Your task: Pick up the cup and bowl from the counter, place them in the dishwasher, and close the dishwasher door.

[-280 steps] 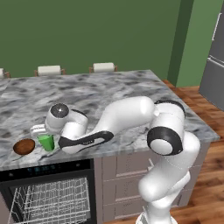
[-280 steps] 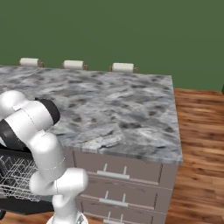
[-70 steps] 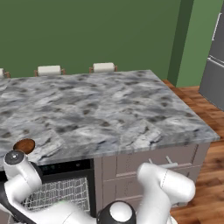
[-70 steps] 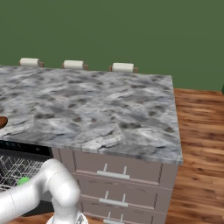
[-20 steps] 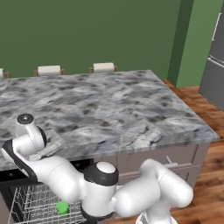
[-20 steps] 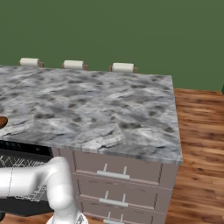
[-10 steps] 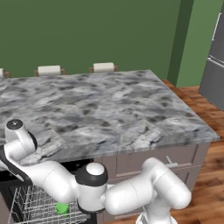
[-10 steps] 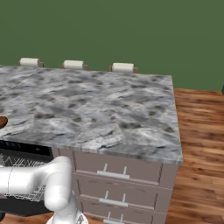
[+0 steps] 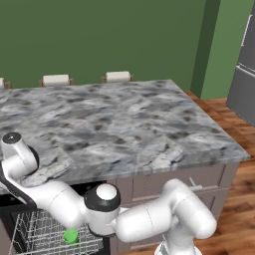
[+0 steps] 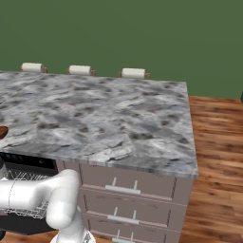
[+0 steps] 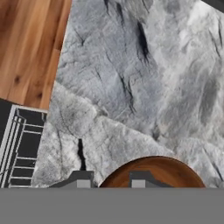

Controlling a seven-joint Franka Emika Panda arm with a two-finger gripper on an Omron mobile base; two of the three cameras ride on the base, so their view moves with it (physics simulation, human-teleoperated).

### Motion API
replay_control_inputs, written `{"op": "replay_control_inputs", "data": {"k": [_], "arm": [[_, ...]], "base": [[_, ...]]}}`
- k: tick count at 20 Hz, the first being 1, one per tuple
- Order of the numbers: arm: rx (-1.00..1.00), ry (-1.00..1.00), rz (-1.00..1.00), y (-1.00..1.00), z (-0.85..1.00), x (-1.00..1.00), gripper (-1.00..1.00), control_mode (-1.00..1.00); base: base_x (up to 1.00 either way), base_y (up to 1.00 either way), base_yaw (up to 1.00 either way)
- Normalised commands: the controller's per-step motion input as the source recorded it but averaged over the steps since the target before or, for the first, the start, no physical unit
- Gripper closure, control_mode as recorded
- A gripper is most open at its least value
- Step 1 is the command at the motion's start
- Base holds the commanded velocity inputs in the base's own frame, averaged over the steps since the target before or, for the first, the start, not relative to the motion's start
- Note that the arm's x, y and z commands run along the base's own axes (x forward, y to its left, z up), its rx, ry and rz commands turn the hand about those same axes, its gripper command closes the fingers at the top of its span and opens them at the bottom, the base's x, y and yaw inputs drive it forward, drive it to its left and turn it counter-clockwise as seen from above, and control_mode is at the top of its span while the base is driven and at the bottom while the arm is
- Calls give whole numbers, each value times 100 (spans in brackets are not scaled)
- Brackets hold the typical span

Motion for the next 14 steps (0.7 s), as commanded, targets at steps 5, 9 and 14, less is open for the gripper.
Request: {"op": "replay_control_inputs", "data": {"k": [5, 9, 14], "arm": [[0, 0, 0, 0, 0, 0, 100, -100], [-2, 0, 0, 0, 8, 0, 100, -100], [-7, -1, 1, 0, 42, -28, 100, -100]], "base": [[0, 0, 0], [0, 0, 0], [0, 0, 0]]}}
